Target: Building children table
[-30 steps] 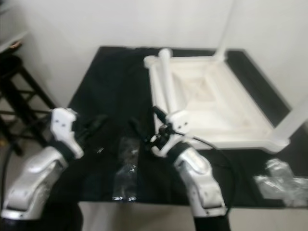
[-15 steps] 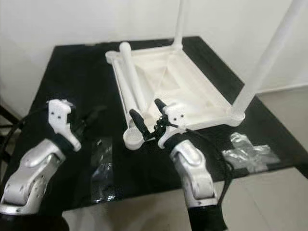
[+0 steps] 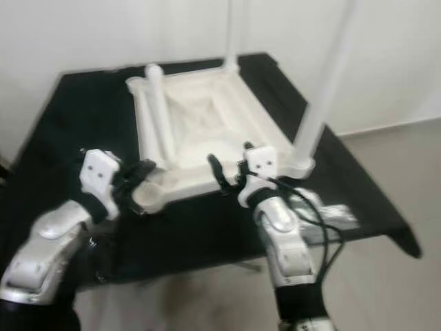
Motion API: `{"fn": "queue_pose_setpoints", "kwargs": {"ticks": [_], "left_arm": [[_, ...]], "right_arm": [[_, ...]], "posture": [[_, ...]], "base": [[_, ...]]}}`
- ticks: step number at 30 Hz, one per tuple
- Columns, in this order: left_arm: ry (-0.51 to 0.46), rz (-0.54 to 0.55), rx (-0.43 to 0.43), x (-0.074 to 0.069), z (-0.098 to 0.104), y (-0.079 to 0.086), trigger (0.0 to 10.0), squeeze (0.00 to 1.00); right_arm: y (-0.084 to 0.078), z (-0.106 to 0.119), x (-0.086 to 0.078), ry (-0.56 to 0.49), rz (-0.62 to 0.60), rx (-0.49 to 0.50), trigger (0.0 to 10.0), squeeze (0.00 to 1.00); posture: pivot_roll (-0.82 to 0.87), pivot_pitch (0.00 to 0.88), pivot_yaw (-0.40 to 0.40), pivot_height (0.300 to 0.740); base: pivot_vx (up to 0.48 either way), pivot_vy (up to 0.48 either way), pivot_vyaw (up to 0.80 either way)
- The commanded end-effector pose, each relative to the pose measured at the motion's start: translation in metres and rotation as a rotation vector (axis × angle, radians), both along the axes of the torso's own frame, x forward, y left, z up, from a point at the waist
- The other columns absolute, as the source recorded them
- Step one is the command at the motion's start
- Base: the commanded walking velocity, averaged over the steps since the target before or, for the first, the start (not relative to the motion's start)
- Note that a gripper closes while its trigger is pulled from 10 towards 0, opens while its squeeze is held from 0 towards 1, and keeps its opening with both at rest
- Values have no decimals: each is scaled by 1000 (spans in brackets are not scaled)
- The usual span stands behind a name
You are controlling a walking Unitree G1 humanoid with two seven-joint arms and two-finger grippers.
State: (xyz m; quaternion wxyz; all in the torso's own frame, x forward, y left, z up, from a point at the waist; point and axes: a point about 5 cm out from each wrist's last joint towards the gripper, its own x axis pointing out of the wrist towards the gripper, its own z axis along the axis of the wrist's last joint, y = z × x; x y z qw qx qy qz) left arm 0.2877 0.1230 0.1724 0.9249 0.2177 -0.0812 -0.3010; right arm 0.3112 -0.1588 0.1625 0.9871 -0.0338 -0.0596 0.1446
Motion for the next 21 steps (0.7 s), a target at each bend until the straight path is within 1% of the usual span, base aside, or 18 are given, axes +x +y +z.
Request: {"fn": "queue_pose_setpoints", "kwargs": {"ticks": [1, 2, 3, 4, 5, 6, 8, 9, 10, 11, 12, 13, 14, 16, 17, 19, 20, 21], "left_arm": [[-13, 16, 93, 1, -7, 6, 10000, 0], [-35, 23, 150, 5, -8, 8, 10000, 24], [-35, 23, 150, 5, -8, 8, 10000, 24], [-62, 34, 178, 11, -5, 9, 10000, 1000], [-99, 45, 222, 18, -1, 10, 10000, 1000], [-99, 45, 222, 18, -1, 10, 10000, 1000], [-190, 46, 305, 33, 12, 7, 10000, 1000], [-190, 46, 305, 33, 12, 7, 10000, 1000], [-235, 39, 358, 40, 18, 4, 10000, 1000], [-262, 34, 390, 44, 21, 1, 10000, 1000], [-262, 34, 390, 44, 21, 1, 10000, 1000], [-313, 3, 499, 54, 25, -5, 10000, 1000], [-327, -11, 548, 57, 25, -8, 10000, 1000], [-327, -11, 548, 57, 25, -8, 10000, 1000], [-347, -25, 608, 61, 24, -9, 10000, 1000], [-364, -41, 677, 67, 22, -8, 10000, 1000], [-364, -41, 677, 67, 22, -8, 10000, 1000], [-367, -46, 695, 69, 22, -7, 10000, 1000]], "right_arm": [[2, -1, 0, -5, -1, 6, 10000, 0], [2, -2, 0, -3, -3, 6, 10000, 0], [2, -2, 0, -3, -3, 6, 10000, 0], [4, -3, 0, 1, 0, 6, 10000, 0], [5, -4, 0, 5, 4, 5, 10000, 0], [5, -4, 0, 5, 4, 5, 10000, 0], [11, -6, -1, 9, 25, 1, 10000, 0], [11, -6, -1, 9, 25, 1, 10000, 0], [14, -7, -2, 9, 34, -1, 10000, 0], [16, -7, -2, 8, 40, -2, 10000, 0], [16, -7, -2, 8, 40, -2, 10000, 0], [18, -8, -2, 9, 48, -3, 10000, 0], [19, -8, -2, 9, 50, -3, 10000, 0], [19, -8, -2, 9, 50, -3, 10000, 0], [19, -8, -2, 9, 52, -3, 10000, 0], [21, -8, -3, 6, 55, -8, 10000, 0], [21, -8, -3, 6, 55, -8, 10000, 0], [21, -8, -3, 5, 57, -10, 10000, 0]], "posture": [[-21, 71, 39, 740], [-21, 71, 40, 740], [-21, 71, 40, 740], [-22, 69, 41, 740], [-22, 69, 41, 740], [-22, 69, 41, 740], [-31, 67, 47, 740], [-31, 67, 47, 740], [-32, 66, 47, 740], [-33, 66, 47, 740], [-33, 66, 47, 740], [-36, 67, 47, 740], [-37, 66, 47, 740], [-37, 66, 47, 740], [-39, 65, 48, 740], [-42, 67, 52, 740], [-42, 67, 52, 740], [-42, 67, 52, 740]], "base": [[0, 0, 0], [0, 0, 0], [0, 0, 0], [0, 0, 0], [0, 0, 0], [0, 0, 0], [0, 0, 0], [0, 0, 0], [0, 0, 0], [0, 0, 0], [0, 0, 0], [0, 0, 0], [0, 0, 0], [0, 0, 0], [0, 0, 0], [0, 0, 0], [0, 0, 0], [0, 0, 0]]}}
